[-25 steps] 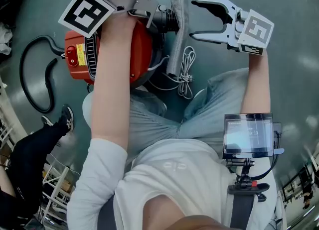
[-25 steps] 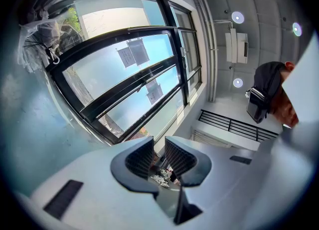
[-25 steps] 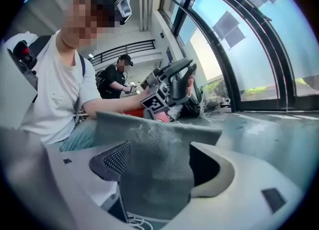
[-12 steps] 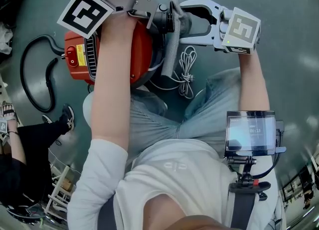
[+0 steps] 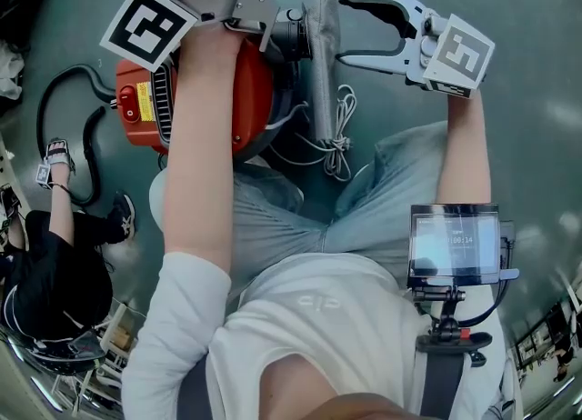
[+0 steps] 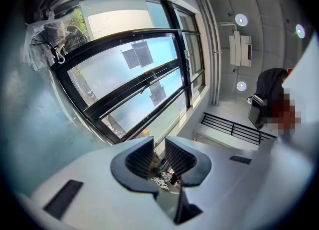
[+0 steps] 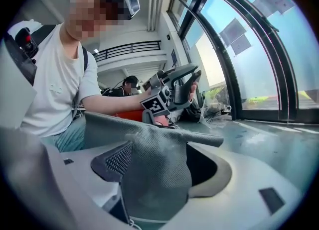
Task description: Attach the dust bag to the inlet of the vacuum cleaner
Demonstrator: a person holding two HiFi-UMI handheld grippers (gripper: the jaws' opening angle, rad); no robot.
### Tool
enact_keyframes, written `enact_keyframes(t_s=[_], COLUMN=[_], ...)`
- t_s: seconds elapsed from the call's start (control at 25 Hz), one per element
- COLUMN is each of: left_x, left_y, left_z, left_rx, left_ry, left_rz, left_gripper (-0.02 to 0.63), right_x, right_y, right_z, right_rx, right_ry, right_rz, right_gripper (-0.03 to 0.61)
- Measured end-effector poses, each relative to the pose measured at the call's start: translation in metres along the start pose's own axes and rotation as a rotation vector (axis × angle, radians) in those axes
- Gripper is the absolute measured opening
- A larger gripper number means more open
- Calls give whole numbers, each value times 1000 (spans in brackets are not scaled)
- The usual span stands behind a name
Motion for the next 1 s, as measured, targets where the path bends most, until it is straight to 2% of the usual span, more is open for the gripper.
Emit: enact_keyframes(t_s=[0.16,0.28,0.36,0.52,0.68,0.8,1.0], left_x=[-1,-2,-2,-2,0,1,3], left_y=[1,3,3,5,2,-1,-3], left_z=[1,3,4,6,2,-1,-3], left_rx=[-7,-15,-13,-22,-11,4,4], left_ry=[-6,-15,-11,-13,-6,4,9], left_rz=[-3,-5,-12,-11,-10,-12,-8], left_gripper=[75,75,75,75,75,75,75], right_x=[-3,1,1,2,2,-3,-15], right_y=[-5,-8,-9,-11,-16,-12,-3], right_z=[20,26,28,31,33,23,12], right_rx=[24,52,70,37,-14,9,21], right_ry=[-35,-25,-8,8,22,-6,-68], right_rz=[-11,12,41,60,17,7,65], right_gripper=[353,301,295,295,296,298,298])
Point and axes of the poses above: the fingertips, and each gripper's own axes: z forward along the fingers, y to its right, x out of its top, the point moved 8 cm from there along -z, backward along the fingers, and after that the axes turned 3 degrees about -x, right-handed, at the moved point
